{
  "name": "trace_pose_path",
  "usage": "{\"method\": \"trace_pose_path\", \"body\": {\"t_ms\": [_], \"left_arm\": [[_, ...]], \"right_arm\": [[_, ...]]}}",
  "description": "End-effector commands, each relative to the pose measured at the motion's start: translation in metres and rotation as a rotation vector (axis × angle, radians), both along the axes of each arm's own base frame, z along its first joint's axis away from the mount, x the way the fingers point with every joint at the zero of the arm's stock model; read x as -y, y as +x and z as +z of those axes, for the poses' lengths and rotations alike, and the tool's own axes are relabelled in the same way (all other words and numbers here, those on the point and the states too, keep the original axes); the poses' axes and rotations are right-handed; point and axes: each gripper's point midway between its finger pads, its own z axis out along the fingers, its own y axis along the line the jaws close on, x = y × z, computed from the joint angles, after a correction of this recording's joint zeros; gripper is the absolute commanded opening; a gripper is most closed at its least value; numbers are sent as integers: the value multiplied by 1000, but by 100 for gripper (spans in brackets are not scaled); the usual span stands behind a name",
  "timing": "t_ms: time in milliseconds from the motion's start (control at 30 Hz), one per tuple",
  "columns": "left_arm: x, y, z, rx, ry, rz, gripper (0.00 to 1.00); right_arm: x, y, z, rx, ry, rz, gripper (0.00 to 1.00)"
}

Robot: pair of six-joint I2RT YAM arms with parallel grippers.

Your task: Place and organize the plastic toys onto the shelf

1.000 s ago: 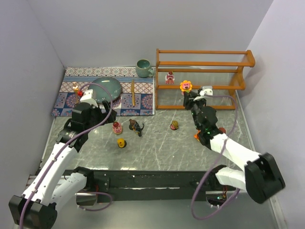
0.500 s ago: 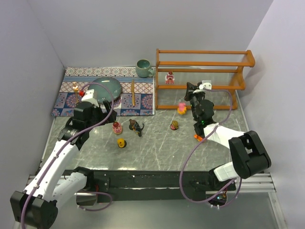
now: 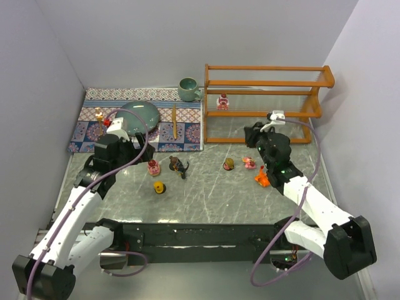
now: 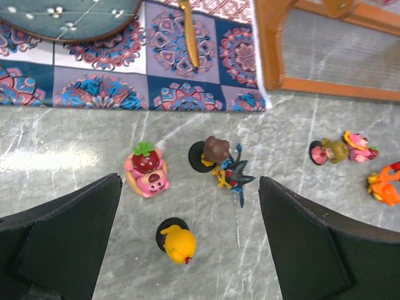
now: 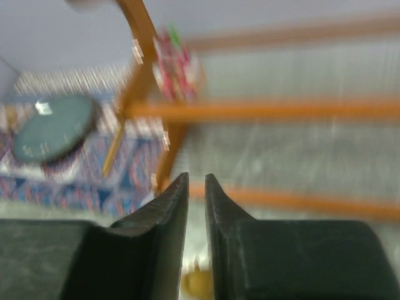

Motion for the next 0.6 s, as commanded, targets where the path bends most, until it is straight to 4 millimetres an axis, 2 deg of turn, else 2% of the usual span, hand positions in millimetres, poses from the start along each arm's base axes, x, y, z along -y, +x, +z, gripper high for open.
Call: {"method": "trace_pose_path", "body": {"t_ms": [0,33,133,200,233,300,333,367,433,567], "left_arm": [[7,0,18,71,-36,-43,97],[8,-1,19,70,-38,-47,97],[10,-1,16,61,-43,-57,97],[10,-1,15,56,-43,-57,97],[10,-1,15,54,-41,-54,97],[9,-1,13,48,-38,-50,97],[9,-1,12,44,-35,-49,97],[9,-1,13,45,-36,-48,97],[8,-1,12,43,-34,-45,97],[9,0,11,38,-34,-50,97]], "right_arm": [[8,-25,-67,-346,19,-37,37],[14,-31,-81,-410,3,-63,42],[27,-34,-102,-534,-1,-97,52],[29,-29,-106,-591,-17,-88,57],[31,-36,-115,-660,-42,-87,62],[32,-27,-114,-707,-90,-77,68],[33,-32,-121,-758,-115,-72,73],[33,-26,-121,-776,-133,-68,75],[33,-27,-126,-818,-150,-64,79],[30,-22,-142,-890,-179,-49,80]]}}
